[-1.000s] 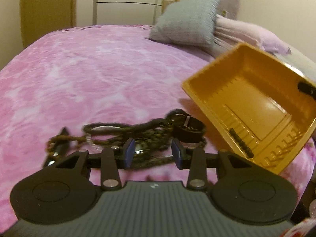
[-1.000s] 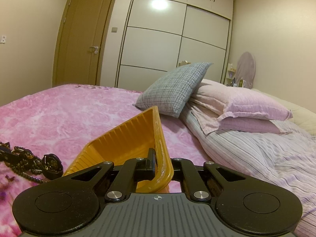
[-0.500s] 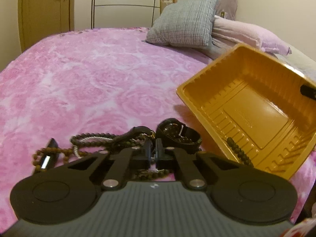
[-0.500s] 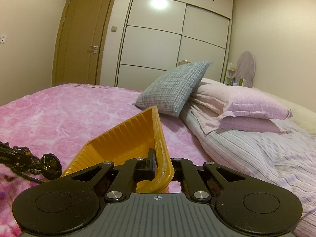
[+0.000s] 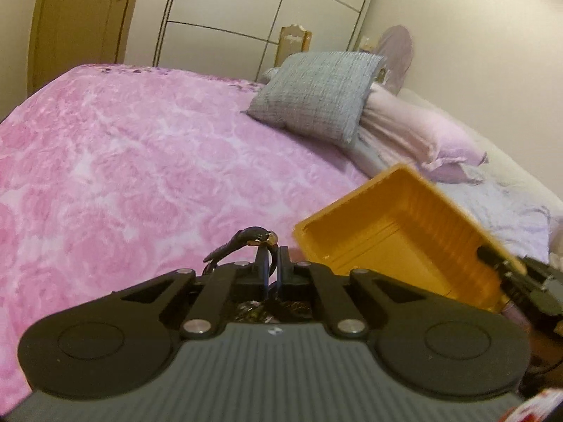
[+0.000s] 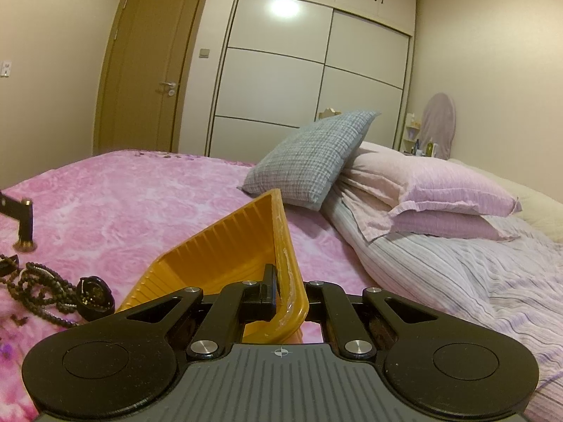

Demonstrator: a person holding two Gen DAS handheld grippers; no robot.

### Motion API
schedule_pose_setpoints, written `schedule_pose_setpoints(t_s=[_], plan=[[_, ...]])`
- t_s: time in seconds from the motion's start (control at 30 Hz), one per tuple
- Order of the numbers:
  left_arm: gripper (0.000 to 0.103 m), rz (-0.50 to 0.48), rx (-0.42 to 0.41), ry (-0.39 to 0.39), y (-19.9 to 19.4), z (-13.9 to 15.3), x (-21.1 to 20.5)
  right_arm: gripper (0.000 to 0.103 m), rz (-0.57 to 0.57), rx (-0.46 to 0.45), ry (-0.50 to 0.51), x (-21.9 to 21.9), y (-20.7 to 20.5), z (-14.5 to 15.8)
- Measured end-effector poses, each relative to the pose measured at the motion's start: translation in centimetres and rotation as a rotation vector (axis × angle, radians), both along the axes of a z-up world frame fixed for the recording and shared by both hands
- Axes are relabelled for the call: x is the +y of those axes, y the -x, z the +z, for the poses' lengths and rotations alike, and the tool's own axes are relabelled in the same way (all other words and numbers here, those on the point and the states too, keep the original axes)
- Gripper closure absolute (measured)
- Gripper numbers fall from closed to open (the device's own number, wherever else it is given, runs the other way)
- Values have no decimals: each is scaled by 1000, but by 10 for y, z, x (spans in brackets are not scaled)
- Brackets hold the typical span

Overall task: Organize jewelry
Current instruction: 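Lower the black cord into the orange tray and release it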

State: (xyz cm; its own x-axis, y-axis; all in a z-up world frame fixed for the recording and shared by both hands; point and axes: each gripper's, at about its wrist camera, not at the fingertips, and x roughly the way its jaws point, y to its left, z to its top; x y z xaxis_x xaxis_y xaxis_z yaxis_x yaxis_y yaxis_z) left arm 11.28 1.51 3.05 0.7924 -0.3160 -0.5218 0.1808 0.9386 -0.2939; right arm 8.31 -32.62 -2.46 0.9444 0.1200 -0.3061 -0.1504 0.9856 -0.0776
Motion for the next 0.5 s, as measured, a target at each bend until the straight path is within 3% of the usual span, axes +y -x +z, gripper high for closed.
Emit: schedule_pose_setpoints(t_s=[0.2,0.5], plan=[[100,-88,-3,24,-1,3,-30,97,1,-3,-1,0,1,0],[100,-259,66,60,-8,-24,-102,97,-13,9,-19,-2,1,0]])
